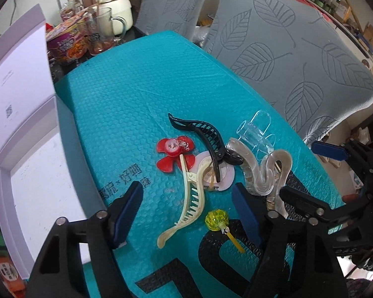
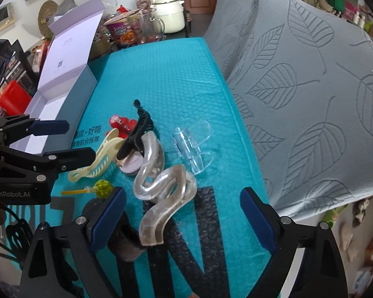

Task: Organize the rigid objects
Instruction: 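Grasp the cream claw clip with the left tool while the right tool grasps the marbled S-shaped clip, then lift both held clips and carry them over the open white box, then lower both clips into the box and open both tools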

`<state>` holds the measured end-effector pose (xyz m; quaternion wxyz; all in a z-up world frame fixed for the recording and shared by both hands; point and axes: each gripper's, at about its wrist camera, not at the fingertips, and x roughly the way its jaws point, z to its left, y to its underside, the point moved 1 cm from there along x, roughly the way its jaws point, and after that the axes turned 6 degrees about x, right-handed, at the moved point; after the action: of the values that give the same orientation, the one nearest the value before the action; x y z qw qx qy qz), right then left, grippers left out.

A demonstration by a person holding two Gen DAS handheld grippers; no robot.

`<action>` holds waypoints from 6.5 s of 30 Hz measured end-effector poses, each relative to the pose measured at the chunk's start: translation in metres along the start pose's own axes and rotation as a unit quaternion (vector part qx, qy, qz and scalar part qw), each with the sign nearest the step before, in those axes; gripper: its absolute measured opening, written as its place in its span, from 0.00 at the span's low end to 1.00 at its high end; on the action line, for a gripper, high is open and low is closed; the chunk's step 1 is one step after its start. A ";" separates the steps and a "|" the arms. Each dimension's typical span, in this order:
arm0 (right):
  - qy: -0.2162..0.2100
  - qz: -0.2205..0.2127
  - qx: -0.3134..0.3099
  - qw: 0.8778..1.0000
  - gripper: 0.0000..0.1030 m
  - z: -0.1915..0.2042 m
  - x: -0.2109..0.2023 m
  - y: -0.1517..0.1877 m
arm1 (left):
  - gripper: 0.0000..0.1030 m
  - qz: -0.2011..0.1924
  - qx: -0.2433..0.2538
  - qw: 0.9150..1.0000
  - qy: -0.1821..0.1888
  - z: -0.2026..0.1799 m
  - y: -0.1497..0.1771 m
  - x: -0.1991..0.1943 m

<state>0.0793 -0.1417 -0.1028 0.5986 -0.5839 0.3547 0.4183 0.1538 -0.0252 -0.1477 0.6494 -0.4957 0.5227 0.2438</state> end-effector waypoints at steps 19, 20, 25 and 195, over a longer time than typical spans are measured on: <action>-0.041 0.038 0.002 0.998 0.68 0.004 0.046 -0.001 | 0.22 0.051 0.028 0.997 0.048 0.003 0.003 0.051; -0.042 0.039 0.001 0.998 0.68 0.005 0.047 0.000 | 0.21 0.048 0.033 0.997 0.045 0.002 0.003 0.050; -0.029 0.008 -0.035 0.999 0.55 0.014 0.039 0.001 | 0.21 0.041 0.031 0.998 0.044 -0.005 0.004 0.048; -0.114 0.010 -0.196 0.974 0.60 0.289 0.138 -0.136 | 0.36 -0.029 -0.228 0.970 -0.080 0.288 0.068 -0.009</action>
<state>0.2400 0.1625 -0.1555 0.5048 -0.6345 0.2015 0.5496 0.2195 0.2620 -0.1769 0.5657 -0.6244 0.3851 0.3765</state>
